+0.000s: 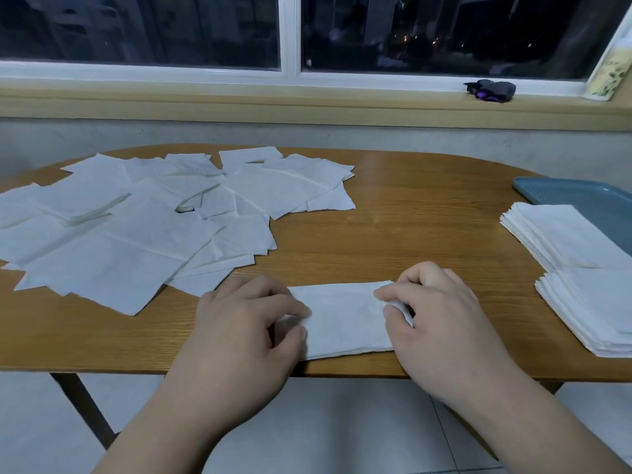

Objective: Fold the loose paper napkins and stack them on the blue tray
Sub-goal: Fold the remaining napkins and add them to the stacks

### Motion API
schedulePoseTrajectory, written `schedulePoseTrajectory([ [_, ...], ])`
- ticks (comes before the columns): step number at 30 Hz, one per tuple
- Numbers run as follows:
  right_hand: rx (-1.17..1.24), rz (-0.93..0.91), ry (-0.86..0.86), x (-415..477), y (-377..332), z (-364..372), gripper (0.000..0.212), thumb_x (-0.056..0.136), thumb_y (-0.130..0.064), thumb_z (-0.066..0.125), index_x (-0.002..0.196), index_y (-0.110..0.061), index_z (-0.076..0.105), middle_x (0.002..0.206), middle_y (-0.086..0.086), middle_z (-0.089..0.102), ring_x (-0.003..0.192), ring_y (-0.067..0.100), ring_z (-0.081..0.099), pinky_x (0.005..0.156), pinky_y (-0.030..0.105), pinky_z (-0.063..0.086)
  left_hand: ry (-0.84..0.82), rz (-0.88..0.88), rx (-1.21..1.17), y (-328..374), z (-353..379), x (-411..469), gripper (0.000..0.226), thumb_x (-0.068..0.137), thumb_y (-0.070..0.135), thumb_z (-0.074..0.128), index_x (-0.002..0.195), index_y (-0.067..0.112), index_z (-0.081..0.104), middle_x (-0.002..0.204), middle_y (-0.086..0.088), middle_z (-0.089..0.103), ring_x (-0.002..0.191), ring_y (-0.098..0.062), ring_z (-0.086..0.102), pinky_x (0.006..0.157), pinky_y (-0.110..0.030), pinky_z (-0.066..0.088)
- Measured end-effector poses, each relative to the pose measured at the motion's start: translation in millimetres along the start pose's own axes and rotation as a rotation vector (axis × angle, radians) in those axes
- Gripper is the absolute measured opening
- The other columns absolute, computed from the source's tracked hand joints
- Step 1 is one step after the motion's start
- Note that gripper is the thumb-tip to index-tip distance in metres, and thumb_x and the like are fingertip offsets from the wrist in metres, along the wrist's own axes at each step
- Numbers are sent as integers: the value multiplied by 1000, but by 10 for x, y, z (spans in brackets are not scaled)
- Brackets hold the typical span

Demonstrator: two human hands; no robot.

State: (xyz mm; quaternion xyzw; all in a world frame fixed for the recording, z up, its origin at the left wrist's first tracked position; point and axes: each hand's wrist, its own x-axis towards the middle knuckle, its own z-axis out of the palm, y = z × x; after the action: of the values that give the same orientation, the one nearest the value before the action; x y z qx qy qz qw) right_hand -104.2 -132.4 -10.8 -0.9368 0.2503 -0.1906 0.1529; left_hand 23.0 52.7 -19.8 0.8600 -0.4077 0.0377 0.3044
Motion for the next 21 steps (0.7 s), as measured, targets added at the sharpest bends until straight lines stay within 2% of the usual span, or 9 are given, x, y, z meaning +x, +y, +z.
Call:
schedulePoseTrajectory([
  [4, -7, 5, -30, -59, 27, -71, 26, 94, -29, 51, 113, -36, 68, 108, -27, 43, 105, -4, 31, 100, 23, 33, -29, 36, -7, -12, -5, 6, 20, 79, 48, 55, 93, 47, 70, 103, 32, 57, 110, -2, 48, 93, -29, 30],
  [6, -3, 7, -54, -88, 43, -119, 24, 94, -31, 53, 113, -37, 66, 121, -29, 39, 116, -5, 27, 105, 22, 29, -45, 54, -9, -15, -3, 4, 23, 79, 50, 53, 94, 47, 70, 103, 33, 57, 110, -1, 48, 95, -28, 28],
  [8, 5, 5, -100, -103, 52, -163, 28, 95, -33, 52, 121, -40, 59, 138, -27, 31, 129, -8, 16, 111, 21, 20, -56, 67, -12, -13, -1, 9, 29, 77, 55, 49, 95, 48, 70, 105, 33, 57, 111, -1, 47, 96, -27, 26],
  [10, 19, -23, -154, -108, 68, -194, 35, 96, -31, 49, 129, -42, 52, 140, -30, 27, 135, -11, 11, 114, 19, 13, -68, 73, -18, -4, -2, 9, 32, 76, 57, 46, 96, 49, 70, 108, 33, 56, 112, 0, 46, 96, -27, 25],
  [12, 30, -65, -198, -110, 84, -213, 36, 96, -29, 48, 129, -42, 53, 131, -35, 32, 128, -20, 18, 111, 12, 11, -73, 78, -29, 4, -2, 2, 33, 76, 58, 46, 97, 49, 70, 108, 32, 56, 112, 0, 46, 97, -28, 27],
  [15, 39, -98, -212, -127, 104, -219, 32, 95, -27, 49, 122, -42, 58, 121, -36, 40, 109, -35, 14, 104, 5, 9, -81, 58, -34, 13, -10, -11, 36, 75, 58, 46, 105, 52, 65, 112, 34, 52, 120, 3, 38, 102, -28, 26],
  [18, 53, -100, -194, -158, 123, -205, 30, 95, -26, 50, 118, -42, 59, 119, -35, 44, 109, -35, 13, 115, 21, 17, -144, 39, 47, 32, -34, -3, 50, 72, 64, 36, 116, 56, 57, 128, 35, 43, 133, 4, 25, 109, -29, 15],
  [21, 63, -94, -193, -180, 135, -208, 29, 94, -26, 50, 115, -43, 58, 117, -36, 43, 111, -33, 15, 119, 32, 18, -194, 46, 41, 71, -65, 8, 53, 71, 63, 35, 118, 56, 57, 119, 37, 46, 129, 6, 29, 108, -26, 14],
])
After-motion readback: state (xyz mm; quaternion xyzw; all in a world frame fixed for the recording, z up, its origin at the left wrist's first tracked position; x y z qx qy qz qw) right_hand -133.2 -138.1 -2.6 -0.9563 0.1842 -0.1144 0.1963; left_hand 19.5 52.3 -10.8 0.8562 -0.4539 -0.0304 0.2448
